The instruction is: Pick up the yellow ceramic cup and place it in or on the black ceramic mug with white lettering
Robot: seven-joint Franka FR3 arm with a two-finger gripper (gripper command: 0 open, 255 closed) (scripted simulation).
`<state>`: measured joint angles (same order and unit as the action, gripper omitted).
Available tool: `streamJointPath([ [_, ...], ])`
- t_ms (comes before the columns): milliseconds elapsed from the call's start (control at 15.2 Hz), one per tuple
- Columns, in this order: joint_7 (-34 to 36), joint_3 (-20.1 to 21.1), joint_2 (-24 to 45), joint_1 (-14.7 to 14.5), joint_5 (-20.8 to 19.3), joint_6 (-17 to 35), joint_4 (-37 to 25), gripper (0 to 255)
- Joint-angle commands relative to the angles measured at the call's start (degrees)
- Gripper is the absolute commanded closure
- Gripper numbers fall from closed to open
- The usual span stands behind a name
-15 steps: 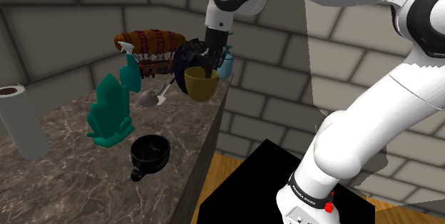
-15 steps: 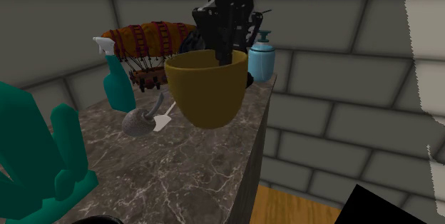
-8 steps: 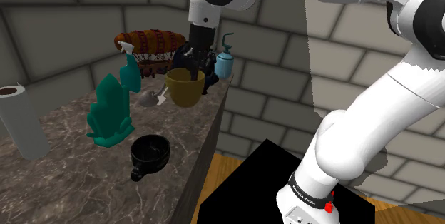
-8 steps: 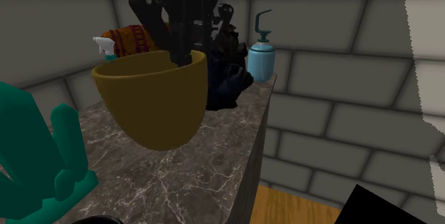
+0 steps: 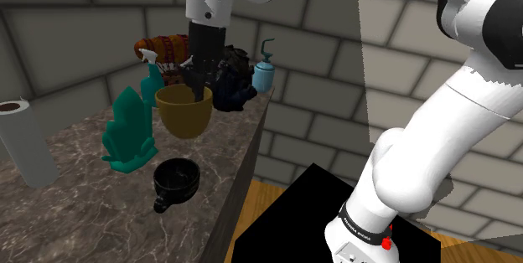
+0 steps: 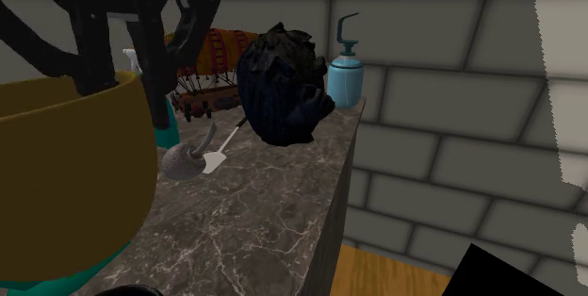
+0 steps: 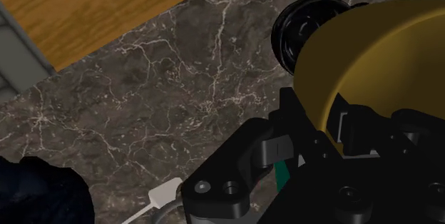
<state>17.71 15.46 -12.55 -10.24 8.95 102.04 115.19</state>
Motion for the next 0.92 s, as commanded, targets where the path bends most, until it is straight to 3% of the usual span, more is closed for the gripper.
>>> streamJointPath([
  [0,3.1,1.8,1.3,-1.1,0.1,0.1,-1.6,255],
  [132,6.6,3.9,3.6,-2.3,-0.3,-0.1,-4.5,255],
  [858,6.0,4.3,4.4,-2.5,-0.1,8.3,3.1,255],
])
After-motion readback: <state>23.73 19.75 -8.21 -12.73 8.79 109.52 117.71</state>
